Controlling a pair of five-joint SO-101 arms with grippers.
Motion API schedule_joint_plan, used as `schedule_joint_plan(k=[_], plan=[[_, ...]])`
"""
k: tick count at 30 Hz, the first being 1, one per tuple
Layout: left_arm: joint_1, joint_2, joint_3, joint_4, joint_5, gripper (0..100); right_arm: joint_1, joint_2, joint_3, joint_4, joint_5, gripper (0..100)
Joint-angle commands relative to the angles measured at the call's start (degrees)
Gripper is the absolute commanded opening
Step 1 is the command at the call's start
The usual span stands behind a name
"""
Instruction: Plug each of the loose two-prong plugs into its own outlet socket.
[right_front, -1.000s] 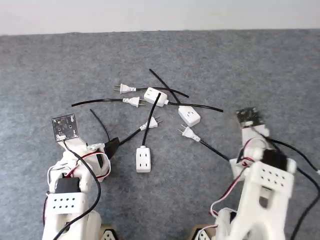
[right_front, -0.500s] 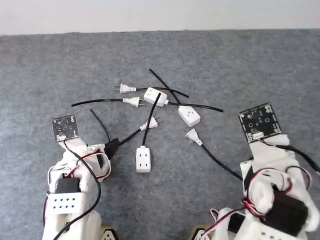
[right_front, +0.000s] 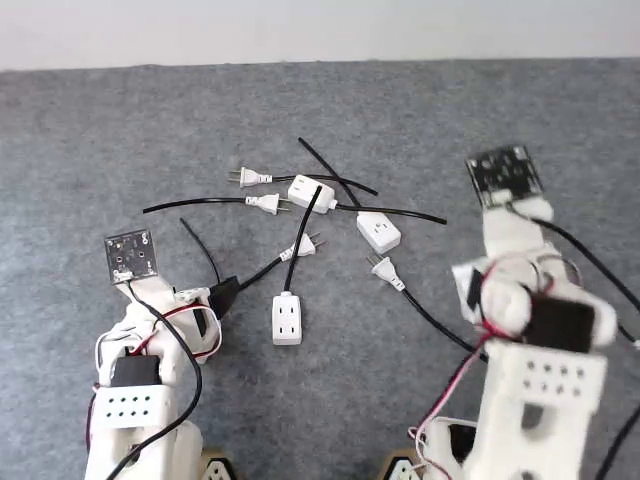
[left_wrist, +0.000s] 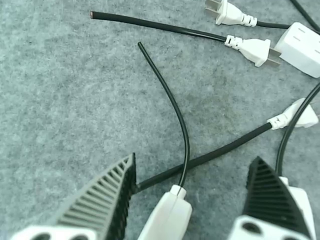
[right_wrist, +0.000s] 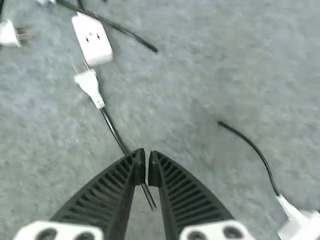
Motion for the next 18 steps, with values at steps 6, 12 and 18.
schedule_joint_plan(k=[6, 12, 18], plan=[[-0.18, -0.79, -0.40, -0.97, -0.35, 33, -11.65, 14.46, 0.09, -1.19, -1.67, 6.1], [-0.18, -0.79, -0.40, -0.97, -0.35, 33, -13.23, 25.27, 3.16, -11.91, -1.67, 10.1], [-0.18, -0.79, -0.40, -0.97, -0.35, 33, -13.41, 35.65, 5.54, -24.57, -1.49, 9.7]])
